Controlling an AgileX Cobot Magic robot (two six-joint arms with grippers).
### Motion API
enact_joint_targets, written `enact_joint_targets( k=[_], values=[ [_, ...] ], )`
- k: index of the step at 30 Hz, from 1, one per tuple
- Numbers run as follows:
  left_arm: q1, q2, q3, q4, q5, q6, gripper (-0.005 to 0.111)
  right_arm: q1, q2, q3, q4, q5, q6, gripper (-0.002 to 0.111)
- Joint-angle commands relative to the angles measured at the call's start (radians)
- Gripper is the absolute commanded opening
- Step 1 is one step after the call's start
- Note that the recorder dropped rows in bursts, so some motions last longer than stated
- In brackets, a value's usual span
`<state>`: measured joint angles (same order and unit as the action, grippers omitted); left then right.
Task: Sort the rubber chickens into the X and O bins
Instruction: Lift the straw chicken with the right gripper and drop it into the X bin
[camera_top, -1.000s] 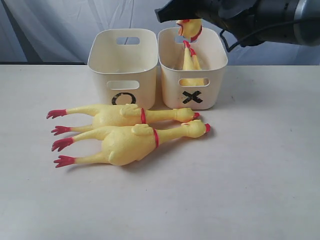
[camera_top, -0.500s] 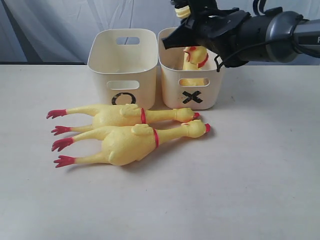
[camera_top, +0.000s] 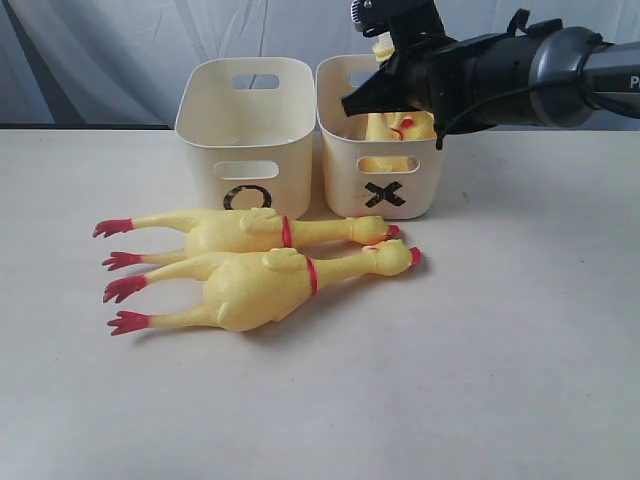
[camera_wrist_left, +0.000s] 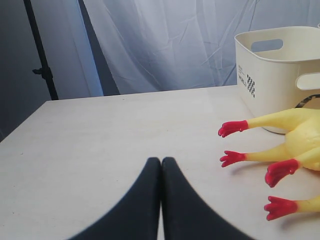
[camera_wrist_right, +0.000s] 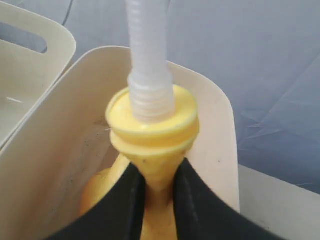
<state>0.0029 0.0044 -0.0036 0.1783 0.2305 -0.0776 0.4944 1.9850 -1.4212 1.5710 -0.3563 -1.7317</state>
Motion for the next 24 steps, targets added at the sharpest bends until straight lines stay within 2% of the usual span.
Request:
enact_joint_targets(
  k=[1,5,8,10,13,24],
  values=[
    [0.005,-0.004,0.004,-0.002,0.001,-0.004,0.000,-0.005,-0.003,0.000,0.031,-0.027,-0.013,-0.001],
    [0.005,-0.004,0.004,-0.002,0.001,-0.004,0.000,-0.005,-0.003,0.000,0.035,-0.035,-0.013,0.001],
    [0.005,-0.004,0.004,-0.002,0.001,-0.004,0.000,-0.005,-0.003,0.000,0.035,-0.035,-0.013,0.016],
    [0.005,-0.004,0.004,-0.002,0.001,-0.004,0.000,-0.005,-0.003,0.000,0.035,-0.035,-0.013,0.031],
    [0.005,-0.004,0.004,-0.002,0.001,-0.004,0.000,-0.005,-0.003,0.000,0.035,-0.035,-0.013,0.043],
    [0.005,-0.004,0.004,-0.002,0.001,-0.004,0.000,-0.005,-0.003,0.000,0.038,-0.035,-0.013,0.044]
  ],
)
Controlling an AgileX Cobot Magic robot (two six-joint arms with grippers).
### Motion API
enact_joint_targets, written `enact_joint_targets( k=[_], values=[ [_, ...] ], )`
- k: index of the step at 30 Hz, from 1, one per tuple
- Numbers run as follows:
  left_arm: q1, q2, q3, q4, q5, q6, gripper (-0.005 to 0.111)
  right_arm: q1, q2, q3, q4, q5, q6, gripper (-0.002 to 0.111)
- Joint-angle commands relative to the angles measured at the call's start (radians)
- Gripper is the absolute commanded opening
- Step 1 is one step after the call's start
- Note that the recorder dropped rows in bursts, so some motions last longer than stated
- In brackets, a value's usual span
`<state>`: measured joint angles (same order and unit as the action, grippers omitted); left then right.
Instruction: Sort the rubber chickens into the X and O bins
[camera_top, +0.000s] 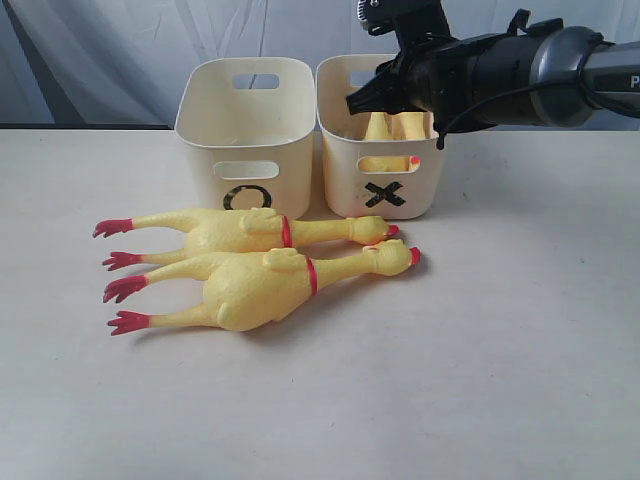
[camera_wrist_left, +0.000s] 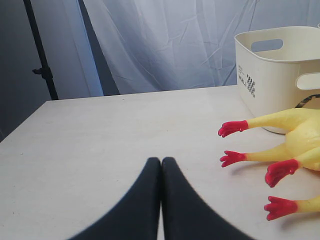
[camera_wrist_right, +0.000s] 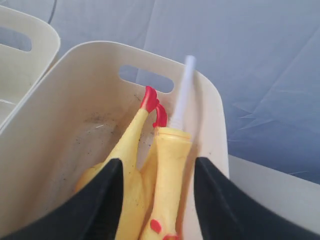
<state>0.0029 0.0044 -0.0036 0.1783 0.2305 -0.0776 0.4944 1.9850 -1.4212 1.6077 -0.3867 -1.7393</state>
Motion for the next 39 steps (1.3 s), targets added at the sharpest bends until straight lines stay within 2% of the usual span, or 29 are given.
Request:
enact_joint_targets(
  k=[1,9,11,14,26,39],
  values=[
    [0.005,-0.004,0.004,-0.002,0.001,-0.004,0.000,-0.005,-0.003,0.000,0.001,-0.005,-0.005,0.044],
    [0.005,-0.004,0.004,-0.002,0.001,-0.004,0.000,-0.005,-0.017,0.000,0.024,-0.010,-0.044,0.041],
    [0.005,-0.004,0.004,-0.002,0.001,-0.004,0.000,-0.005,-0.030,0.000,0.076,-0.011,-0.131,0.029],
    [0.005,-0.004,0.004,-0.002,0.001,-0.004,0.000,-0.005,-0.060,0.000,0.137,-0.026,-0.254,-0.001],
    [0.005,-0.004,0.004,-0.002,0.001,-0.004,0.000,-0.005,-0.330,0.180,0.137,0.050,-0.283,-0.001],
    [0.005,-0.004,0.004,0.003,0.001,-0.004,0.000,-0.005,-0.692,0.499,0.137,0.348,-0.265,-0.001]
  ],
)
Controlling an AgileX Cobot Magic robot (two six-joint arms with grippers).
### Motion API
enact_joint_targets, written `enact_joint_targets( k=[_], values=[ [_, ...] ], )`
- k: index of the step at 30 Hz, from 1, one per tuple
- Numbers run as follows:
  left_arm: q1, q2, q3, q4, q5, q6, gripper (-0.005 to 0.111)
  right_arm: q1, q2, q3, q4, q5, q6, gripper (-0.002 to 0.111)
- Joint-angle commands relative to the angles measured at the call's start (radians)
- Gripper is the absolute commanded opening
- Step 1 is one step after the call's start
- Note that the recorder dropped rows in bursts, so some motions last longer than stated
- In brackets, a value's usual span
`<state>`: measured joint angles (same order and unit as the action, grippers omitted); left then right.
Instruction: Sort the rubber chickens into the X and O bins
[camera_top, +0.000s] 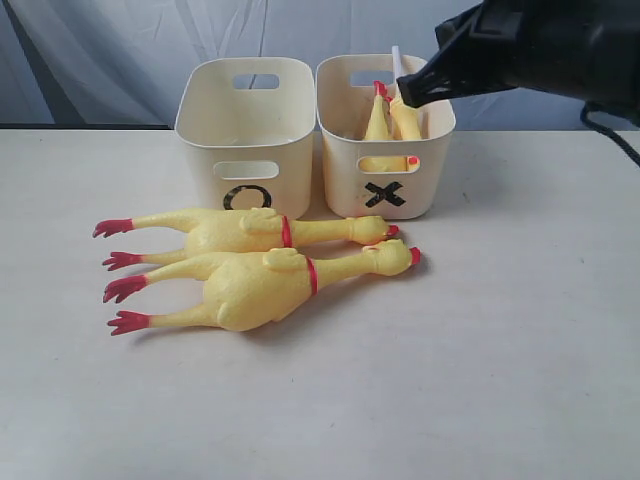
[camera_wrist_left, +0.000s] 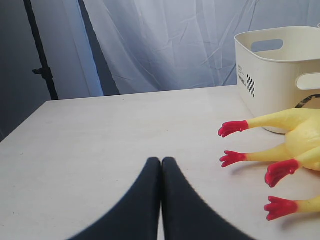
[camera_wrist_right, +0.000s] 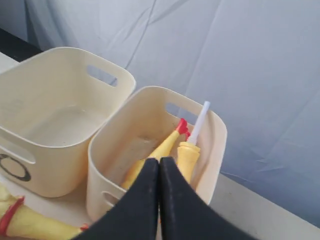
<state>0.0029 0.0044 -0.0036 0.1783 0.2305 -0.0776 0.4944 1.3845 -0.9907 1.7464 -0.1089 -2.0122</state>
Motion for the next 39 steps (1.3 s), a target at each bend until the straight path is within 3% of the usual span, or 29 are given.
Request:
enact_joint_targets(
  k=[1,9,17,22,29,35,37,39],
  values=[
    [0.005,-0.004,0.004,0.006,0.001,-0.004,0.000,-0.005,-0.118,0.089,-0.002,0.077,0.008,-0.001],
    [0.005,-0.004,0.004,0.006,0.001,-0.004,0.000,-0.005,-0.317,0.252,-0.002,0.077,0.010,-0.001],
    [0.005,-0.004,0.004,0.039,-0.011,-0.004,0.000,-0.005,-0.533,0.436,-0.002,0.091,0.151,-0.001],
    [0.005,-0.004,0.004,-0.065,-0.071,-0.025,0.000,-0.005,-0.661,0.514,-0.002,0.132,0.245,-0.001],
    [0.005,-0.004,0.004,-0.367,-0.294,-0.025,0.000,-0.005,-0.860,0.659,-0.002,0.270,0.334,-0.001],
    [0.005,-0.004,0.004,-0.395,-0.465,-0.025,0.000,-0.005,-1.050,0.736,-0.002,0.307,0.350,-0.001],
    [0.005,-0.004,0.004,-0.395,-0.570,-0.112,0.000,-0.005,-1.098,0.749,-0.002,0.326,0.397,-0.001],
    [0.005,-0.004,0.004,-0.392,-0.682,-0.300,0.000,-0.005,-1.134,0.766,-0.002,0.378,0.422,-0.001]
  ],
)
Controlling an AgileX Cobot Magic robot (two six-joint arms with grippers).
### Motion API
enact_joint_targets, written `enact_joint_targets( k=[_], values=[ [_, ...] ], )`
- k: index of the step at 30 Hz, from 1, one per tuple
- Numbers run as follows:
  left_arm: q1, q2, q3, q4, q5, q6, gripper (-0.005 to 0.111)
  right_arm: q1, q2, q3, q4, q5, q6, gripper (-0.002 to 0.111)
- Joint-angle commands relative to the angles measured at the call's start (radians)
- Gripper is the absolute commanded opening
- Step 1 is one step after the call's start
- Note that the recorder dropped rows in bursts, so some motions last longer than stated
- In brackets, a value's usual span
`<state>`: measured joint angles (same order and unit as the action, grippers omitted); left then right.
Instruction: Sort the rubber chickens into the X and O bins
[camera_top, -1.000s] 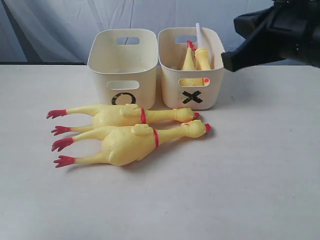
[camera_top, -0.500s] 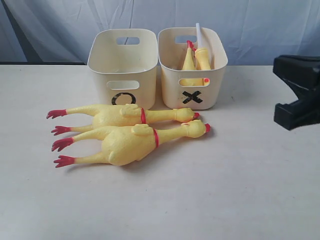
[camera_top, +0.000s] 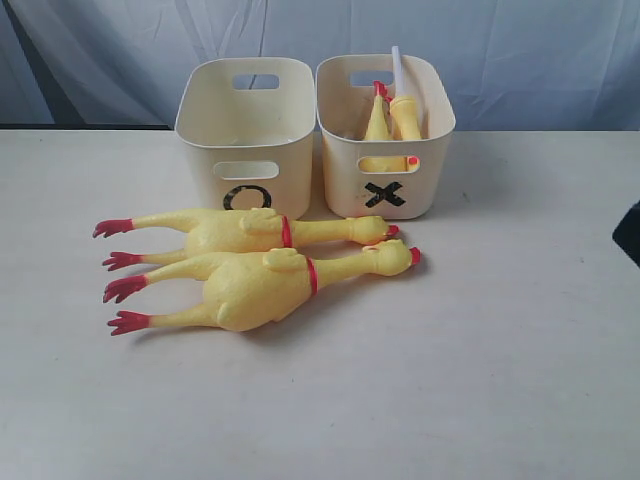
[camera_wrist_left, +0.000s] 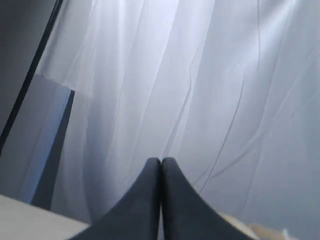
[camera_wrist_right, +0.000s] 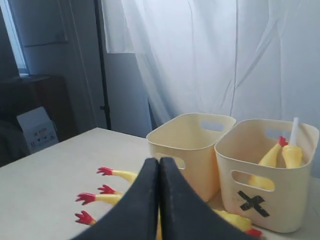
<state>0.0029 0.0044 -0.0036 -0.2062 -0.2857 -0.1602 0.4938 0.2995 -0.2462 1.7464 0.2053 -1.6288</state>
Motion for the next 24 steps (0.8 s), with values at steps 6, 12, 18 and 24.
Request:
enact_joint_targets(
  k=[6,12,18,24],
  values=[
    [0.005,-0.004,-0.049,0.848,-0.199,-0.799,0.000,-0.004,-0.094,0.079,-0.002,0.071,0.034,-0.001],
    [0.005,0.161,-0.233,1.464,-0.207,-1.241,0.000,-0.004,-0.097,0.114,-0.002,0.073,0.034,-0.001],
    [0.005,0.410,-0.398,1.691,-0.259,-1.400,0.000,-0.004,-0.097,0.153,-0.002,0.069,0.034,-0.001],
    [0.005,0.636,-0.579,1.951,-0.297,-1.888,0.000,-0.004,-0.097,0.165,-0.002,0.050,0.034,-0.001]
  ],
)
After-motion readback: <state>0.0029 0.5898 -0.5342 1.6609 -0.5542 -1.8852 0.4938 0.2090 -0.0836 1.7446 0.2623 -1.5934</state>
